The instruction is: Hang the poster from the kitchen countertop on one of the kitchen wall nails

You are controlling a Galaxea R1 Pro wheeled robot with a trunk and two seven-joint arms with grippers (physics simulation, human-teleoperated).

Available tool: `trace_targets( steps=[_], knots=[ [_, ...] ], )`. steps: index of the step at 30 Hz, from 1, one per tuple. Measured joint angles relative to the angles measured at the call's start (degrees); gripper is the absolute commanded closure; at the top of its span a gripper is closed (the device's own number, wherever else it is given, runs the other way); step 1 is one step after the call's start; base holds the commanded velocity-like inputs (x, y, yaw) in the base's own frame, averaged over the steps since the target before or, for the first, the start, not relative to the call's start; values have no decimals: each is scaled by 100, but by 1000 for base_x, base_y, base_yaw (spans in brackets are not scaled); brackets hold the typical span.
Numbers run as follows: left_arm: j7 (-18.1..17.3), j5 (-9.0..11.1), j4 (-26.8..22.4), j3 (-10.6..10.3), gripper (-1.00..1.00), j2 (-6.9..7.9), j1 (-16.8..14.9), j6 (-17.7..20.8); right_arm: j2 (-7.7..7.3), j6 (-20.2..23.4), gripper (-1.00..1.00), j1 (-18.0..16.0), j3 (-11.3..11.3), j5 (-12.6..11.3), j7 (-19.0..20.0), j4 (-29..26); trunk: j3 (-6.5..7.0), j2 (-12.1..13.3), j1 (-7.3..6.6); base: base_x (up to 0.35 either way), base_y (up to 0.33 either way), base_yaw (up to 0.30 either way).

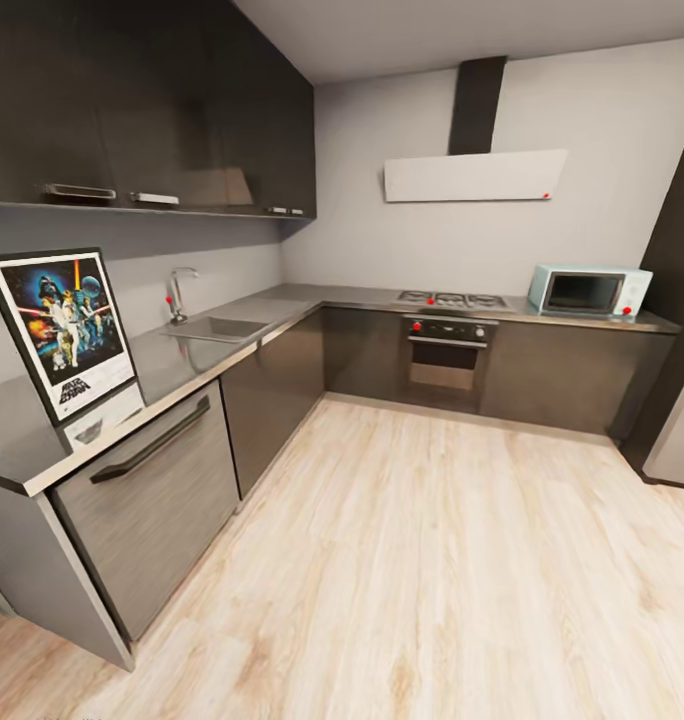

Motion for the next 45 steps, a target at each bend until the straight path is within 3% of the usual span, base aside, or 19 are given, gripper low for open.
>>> trace_targets(
  steps=[13, 26, 45],
  knots=[
    [-1, 6, 0, 9, -100, 0, 0, 0, 37, -17, -100, 0, 8, 2, -23, 0, -31, 0, 1, 17, 296, 230],
    [-1, -1, 1, 0, -100, 0, 0, -7, 41, -18, -100, 0, 8, 6, -31, -4, -68, 0, 1, -5, 122, 266],
    [-1, -1, 0, 21, -100, 0, 0, -2, 41, -18, -100, 0, 8, 7, -32, -9, -122, 0, 3, -129, 280, 266]
  ],
)
